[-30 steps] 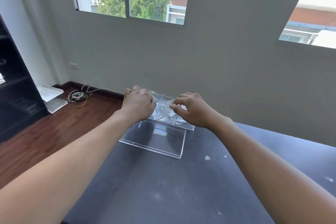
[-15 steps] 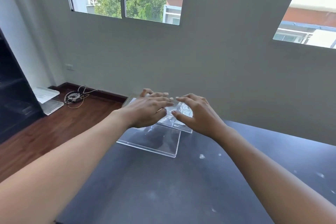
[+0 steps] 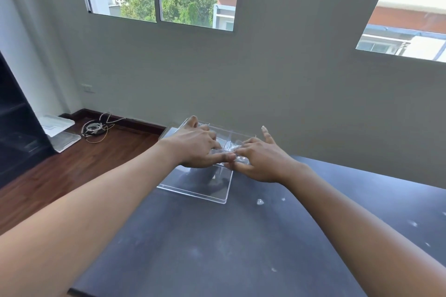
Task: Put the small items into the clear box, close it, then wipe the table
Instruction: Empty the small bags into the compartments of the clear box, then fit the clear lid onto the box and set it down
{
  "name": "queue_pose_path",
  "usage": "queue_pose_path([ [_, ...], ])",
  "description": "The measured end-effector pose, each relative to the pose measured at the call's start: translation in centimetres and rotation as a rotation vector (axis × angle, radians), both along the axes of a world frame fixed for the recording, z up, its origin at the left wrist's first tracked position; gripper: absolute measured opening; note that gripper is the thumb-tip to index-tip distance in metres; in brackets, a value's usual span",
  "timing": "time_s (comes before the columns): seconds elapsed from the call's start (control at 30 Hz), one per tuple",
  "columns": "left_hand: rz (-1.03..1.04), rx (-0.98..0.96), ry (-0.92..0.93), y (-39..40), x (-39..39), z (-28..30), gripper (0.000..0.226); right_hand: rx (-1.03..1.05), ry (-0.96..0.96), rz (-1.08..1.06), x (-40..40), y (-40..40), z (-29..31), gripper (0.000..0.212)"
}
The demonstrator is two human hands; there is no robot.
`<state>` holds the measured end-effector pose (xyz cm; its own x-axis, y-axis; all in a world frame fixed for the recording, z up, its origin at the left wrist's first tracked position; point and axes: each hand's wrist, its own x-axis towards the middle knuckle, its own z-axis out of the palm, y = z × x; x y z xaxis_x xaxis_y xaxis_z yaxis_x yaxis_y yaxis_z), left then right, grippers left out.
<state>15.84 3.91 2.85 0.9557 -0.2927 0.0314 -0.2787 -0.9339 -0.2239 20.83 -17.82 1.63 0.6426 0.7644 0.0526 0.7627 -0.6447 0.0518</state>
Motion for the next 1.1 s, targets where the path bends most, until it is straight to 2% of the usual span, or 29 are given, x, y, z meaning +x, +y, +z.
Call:
queue_pose_path([
  [0.17, 0.024, 0.015, -0.050, -0.2, 0.1, -0.5, 0.102, -0.054, -0.048, -0.031, -0.3, 0.3, 0.7, 0.074],
  [0.33, 0.019, -0.058, -0.099, 0.6, -0.3, -1.5, 0.088, 0.047, -0.024, -0.021, -0.6, -0.4, -0.4, 0.047],
  [0.5, 0.017, -0.226, -0.098, 1.7, -0.9, -2.3, 0.066, 0.083, -0.026, -0.006, -1.1, -0.6, -0.7, 0.046],
  [0.7, 0.057, -0.472, -0.328, 5.5, -4.6, -2.4, 0.045, 0.357, -0.187, 0.140, -3.5, -1.5, -0.9, 0.042],
  [0.87, 0.227, -0.507, -0.274, 9.5, -8.1, -4.4, 0.051, 0.227, -0.103, 0.244, -5.3, -1.9, -1.4, 0.041],
  [0.97, 0.329, -0.566, -0.273, 10.9, -9.4, -5.2, 0.046, 0.228, -0.052, 0.249, -6.0, -1.6, -1.3, 0.040],
  [1.1, 0.369, -0.748, -0.165, 11.8, -10.6, -5.3, 0.040, 0.188, 0.013, 0.279, -6.9, -1.0, -0.9, 0.044],
])
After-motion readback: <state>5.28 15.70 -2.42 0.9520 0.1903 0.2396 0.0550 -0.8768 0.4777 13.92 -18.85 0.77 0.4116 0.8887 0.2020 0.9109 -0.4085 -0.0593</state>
